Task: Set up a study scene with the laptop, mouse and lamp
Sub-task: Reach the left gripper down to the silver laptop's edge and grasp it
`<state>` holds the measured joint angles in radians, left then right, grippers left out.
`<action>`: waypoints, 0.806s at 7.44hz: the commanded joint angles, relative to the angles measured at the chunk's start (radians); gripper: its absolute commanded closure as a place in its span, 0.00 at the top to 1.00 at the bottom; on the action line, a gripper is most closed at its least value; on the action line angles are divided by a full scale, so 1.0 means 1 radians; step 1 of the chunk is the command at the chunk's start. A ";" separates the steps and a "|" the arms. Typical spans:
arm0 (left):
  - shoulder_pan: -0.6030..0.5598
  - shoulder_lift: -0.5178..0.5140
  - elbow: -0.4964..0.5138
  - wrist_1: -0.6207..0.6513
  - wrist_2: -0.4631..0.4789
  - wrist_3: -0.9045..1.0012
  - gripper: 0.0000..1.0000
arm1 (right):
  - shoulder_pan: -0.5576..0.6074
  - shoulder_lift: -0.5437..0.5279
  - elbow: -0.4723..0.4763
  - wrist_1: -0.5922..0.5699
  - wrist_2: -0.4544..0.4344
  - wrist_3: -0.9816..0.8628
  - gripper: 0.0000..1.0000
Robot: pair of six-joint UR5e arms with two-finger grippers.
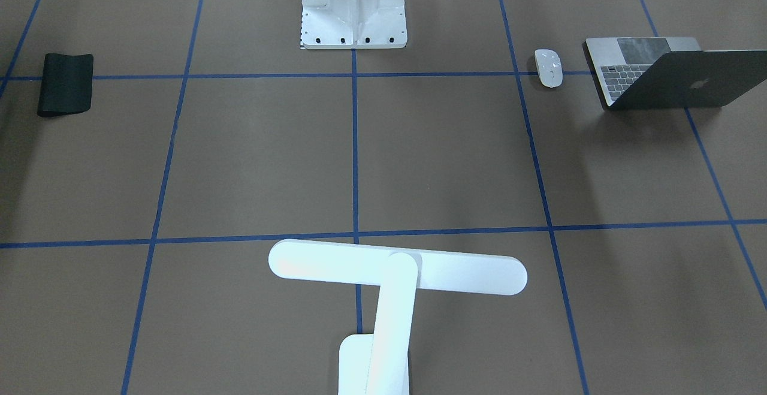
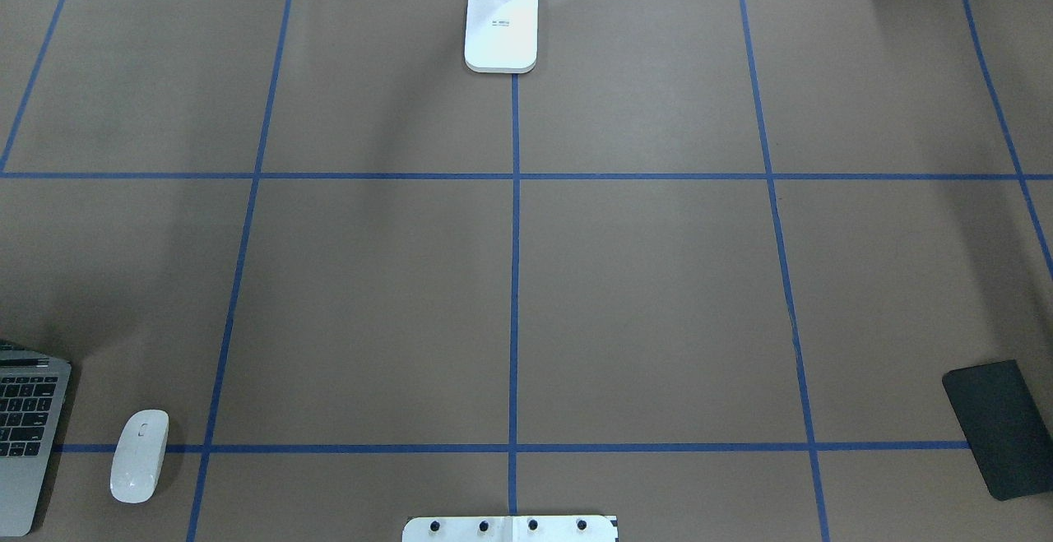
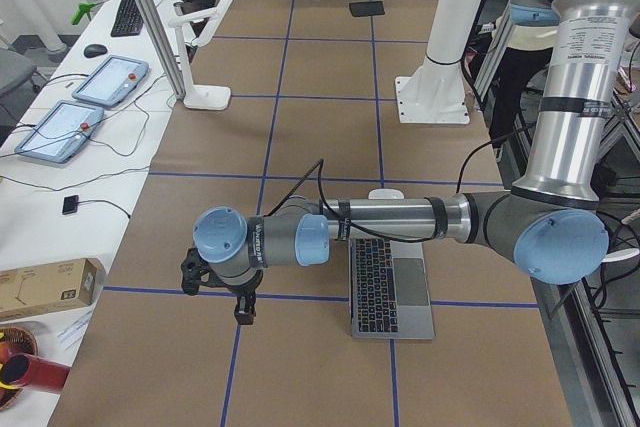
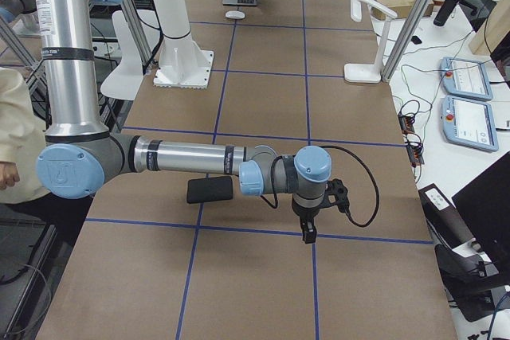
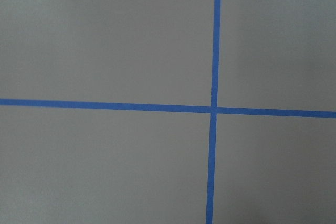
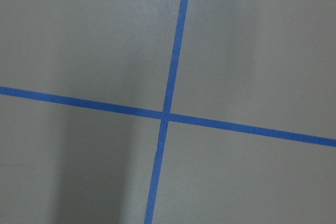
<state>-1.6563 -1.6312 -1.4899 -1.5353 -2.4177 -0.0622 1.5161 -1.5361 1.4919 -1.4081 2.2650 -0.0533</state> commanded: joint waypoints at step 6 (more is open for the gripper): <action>-0.059 0.379 -0.228 0.000 0.018 -0.341 0.99 | -0.042 -0.084 0.068 0.009 0.057 -0.011 1.00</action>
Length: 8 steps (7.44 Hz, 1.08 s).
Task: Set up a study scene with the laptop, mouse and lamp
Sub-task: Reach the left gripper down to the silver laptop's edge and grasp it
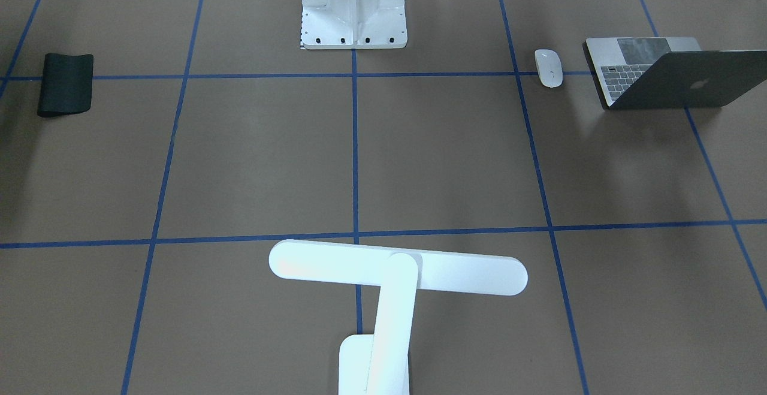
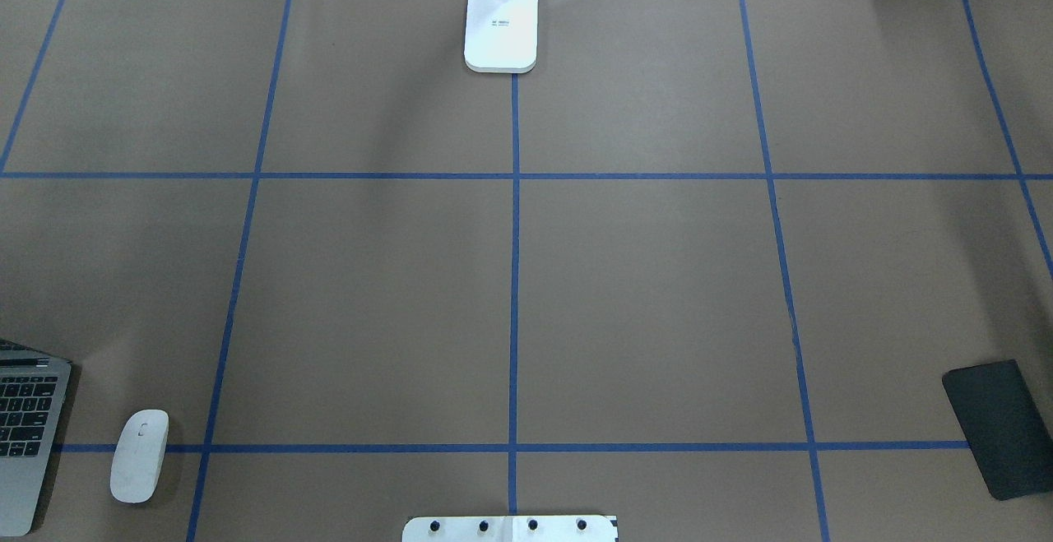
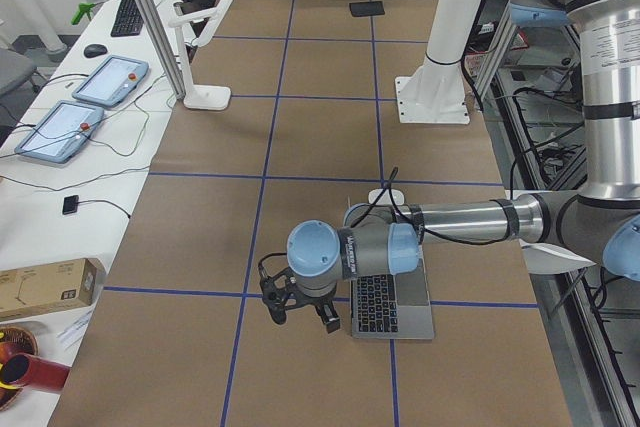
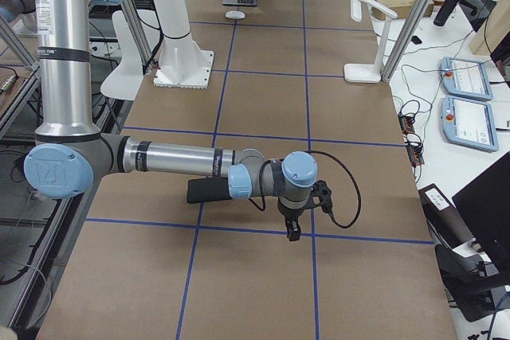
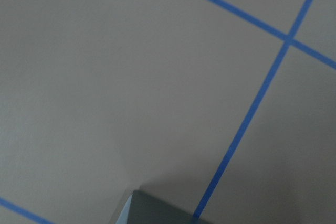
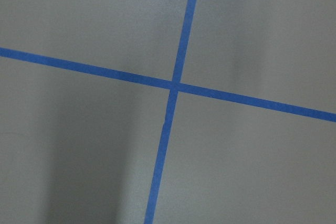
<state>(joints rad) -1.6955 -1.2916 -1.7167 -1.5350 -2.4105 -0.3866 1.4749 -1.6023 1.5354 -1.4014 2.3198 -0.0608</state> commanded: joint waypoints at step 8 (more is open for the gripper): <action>-0.042 0.070 -0.065 -0.010 -0.108 -0.578 0.99 | -0.001 -0.085 0.104 0.004 0.006 -0.005 1.00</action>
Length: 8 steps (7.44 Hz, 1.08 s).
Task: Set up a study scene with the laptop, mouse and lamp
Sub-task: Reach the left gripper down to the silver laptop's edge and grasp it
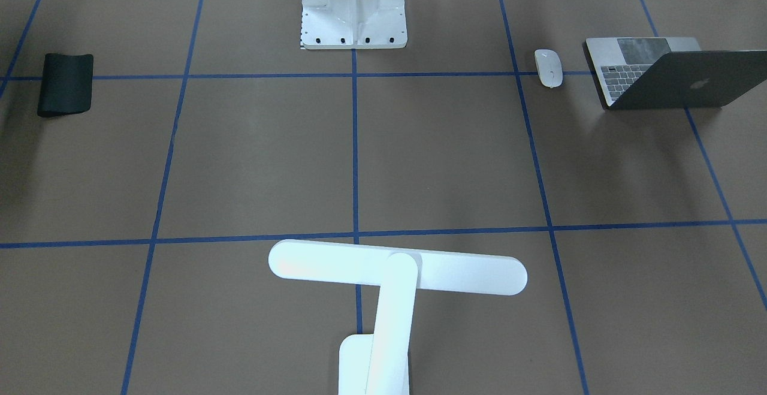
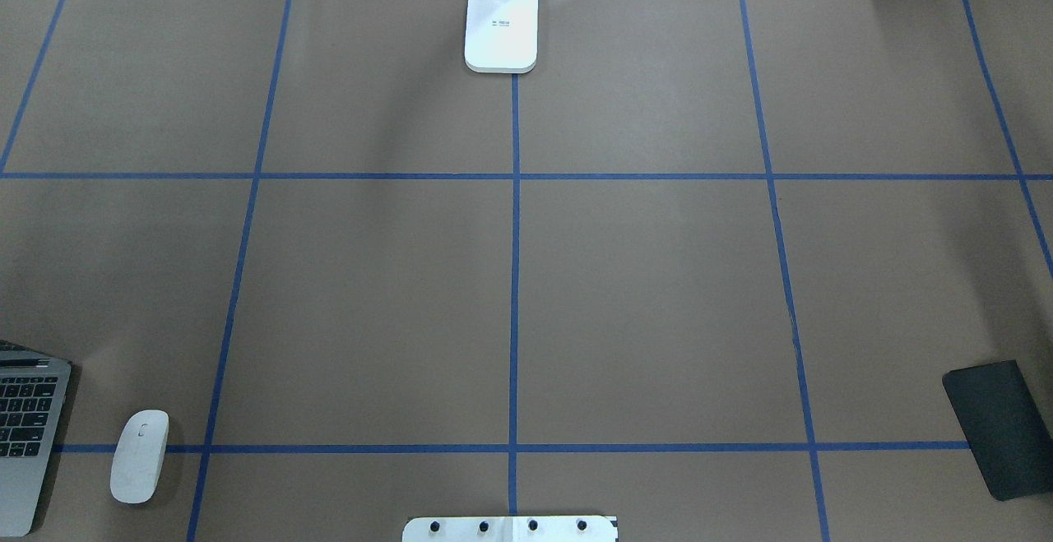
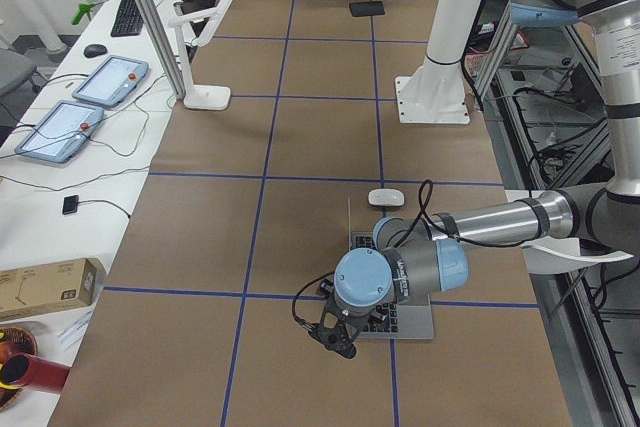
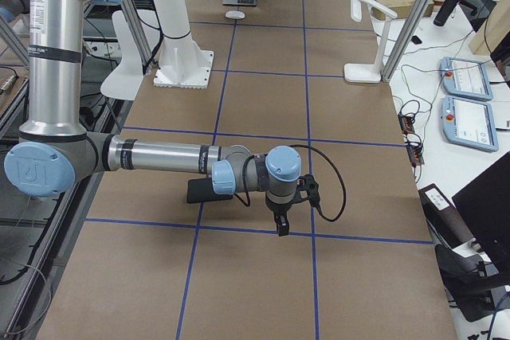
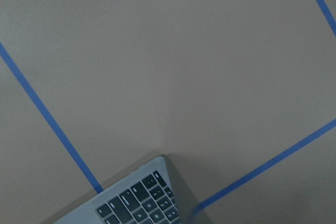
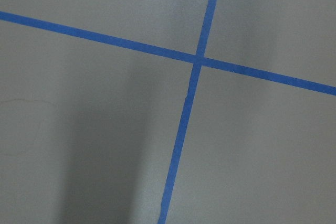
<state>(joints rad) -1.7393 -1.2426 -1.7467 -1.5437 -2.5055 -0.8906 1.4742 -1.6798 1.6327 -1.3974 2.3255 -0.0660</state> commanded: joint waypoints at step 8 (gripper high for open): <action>0.072 0.028 -0.053 -0.001 -0.079 -0.166 0.99 | 0.000 -0.035 0.026 0.000 0.009 0.000 1.00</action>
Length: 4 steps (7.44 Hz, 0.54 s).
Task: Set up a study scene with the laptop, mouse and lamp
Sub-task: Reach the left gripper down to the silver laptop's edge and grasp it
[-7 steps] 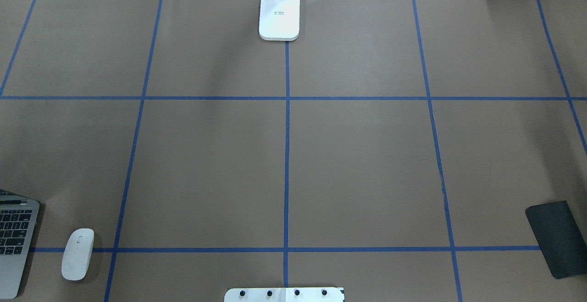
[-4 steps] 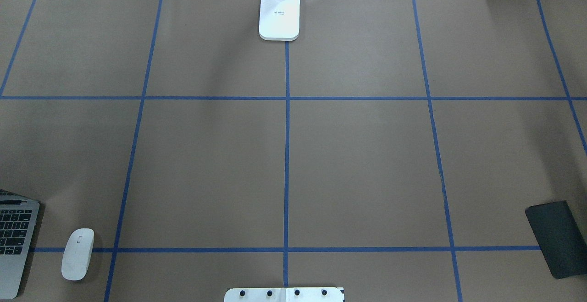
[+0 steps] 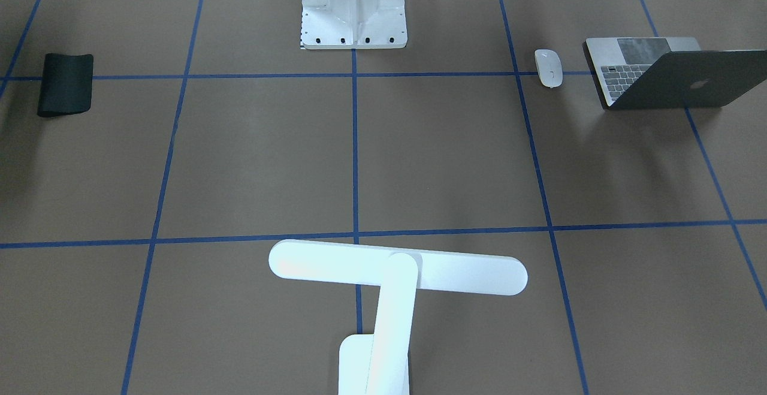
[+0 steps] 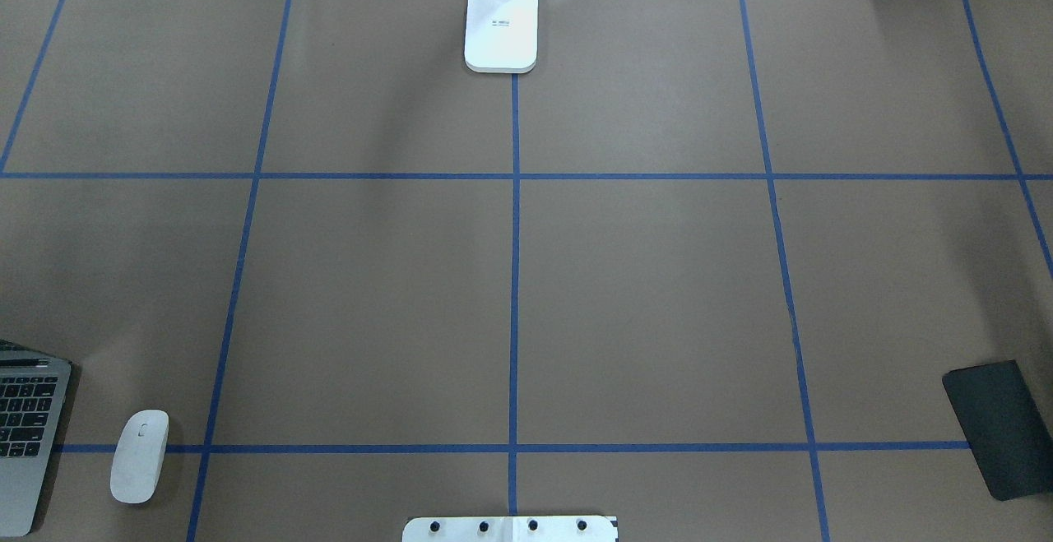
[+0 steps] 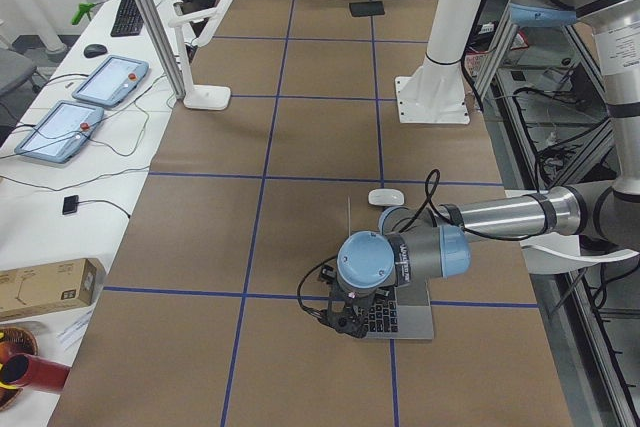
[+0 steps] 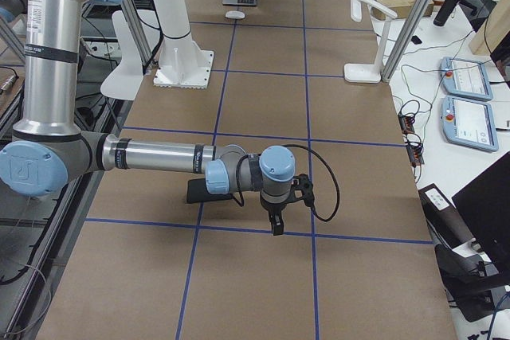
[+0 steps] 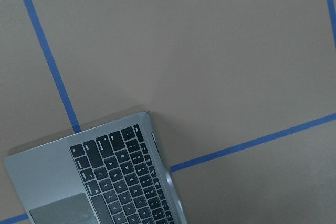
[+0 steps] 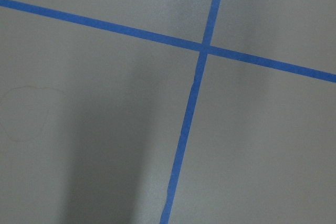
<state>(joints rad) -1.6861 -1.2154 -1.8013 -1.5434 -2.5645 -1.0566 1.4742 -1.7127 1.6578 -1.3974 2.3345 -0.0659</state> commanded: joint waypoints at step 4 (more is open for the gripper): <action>0.095 0.000 0.005 -0.103 -0.091 -0.124 1.00 | 0.000 -0.004 0.000 0.000 0.000 -0.002 1.00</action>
<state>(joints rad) -1.6282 -1.2154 -1.7974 -1.5804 -2.6397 -1.1113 1.4742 -1.7162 1.6582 -1.3975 2.3347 -0.0669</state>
